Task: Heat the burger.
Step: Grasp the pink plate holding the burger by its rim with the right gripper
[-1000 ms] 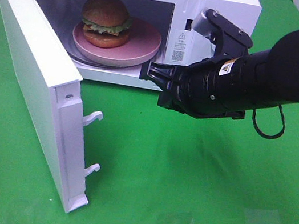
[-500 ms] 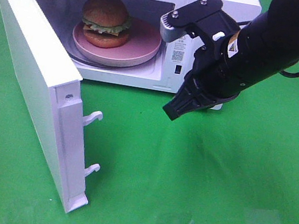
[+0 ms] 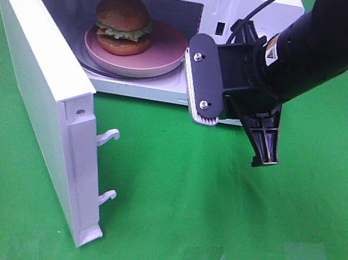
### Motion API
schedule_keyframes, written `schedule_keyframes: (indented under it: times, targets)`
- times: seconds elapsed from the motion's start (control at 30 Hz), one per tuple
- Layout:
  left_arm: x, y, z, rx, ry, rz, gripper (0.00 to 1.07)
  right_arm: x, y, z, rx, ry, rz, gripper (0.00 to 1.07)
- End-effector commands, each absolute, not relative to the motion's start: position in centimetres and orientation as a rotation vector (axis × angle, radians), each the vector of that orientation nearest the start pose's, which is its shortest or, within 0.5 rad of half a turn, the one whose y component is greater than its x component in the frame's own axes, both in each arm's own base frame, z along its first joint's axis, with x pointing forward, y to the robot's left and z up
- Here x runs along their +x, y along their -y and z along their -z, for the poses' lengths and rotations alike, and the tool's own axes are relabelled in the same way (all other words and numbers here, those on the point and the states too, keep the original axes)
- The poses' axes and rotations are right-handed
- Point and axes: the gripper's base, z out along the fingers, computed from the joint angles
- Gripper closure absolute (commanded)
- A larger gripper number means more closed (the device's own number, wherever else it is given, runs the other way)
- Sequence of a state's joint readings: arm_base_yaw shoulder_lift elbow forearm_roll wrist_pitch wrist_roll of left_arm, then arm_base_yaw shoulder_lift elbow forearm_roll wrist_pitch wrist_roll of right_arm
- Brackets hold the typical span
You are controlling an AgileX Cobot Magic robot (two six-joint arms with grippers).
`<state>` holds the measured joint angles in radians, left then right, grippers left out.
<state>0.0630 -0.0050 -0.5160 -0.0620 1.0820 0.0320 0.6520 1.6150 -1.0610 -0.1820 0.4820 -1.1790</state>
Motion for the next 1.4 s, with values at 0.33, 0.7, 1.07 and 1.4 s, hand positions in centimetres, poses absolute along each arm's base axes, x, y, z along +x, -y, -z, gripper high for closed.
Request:
schedule_keyframes:
  times: [0.33,0.7,1.07,1.4]
  targets:
    - [-1.0,0.6,-28.1,-0.026,-2.018,0.022,0.25,27.9,-20.6,-24.9,-2.139,-1.145,0.496,0.51]
    - [-1.0,0.6,-28.1,-0.026,-2.018,0.022,0.25,28.7,-21.1,-23.4,-2.111,-1.203,0.484,0.11]
    - [-1.0,0.6,-28.1,-0.026,-2.018,0.022,0.25,32.1,-23.7,-22.0,-2.084,-1.252,0.472,0.13]
    - [-1.0,0.6,-28.1,-0.026,-2.018,0.022,0.25,34.1,-27.0,-20.6,-2.083,-1.224,0.453,0.15]
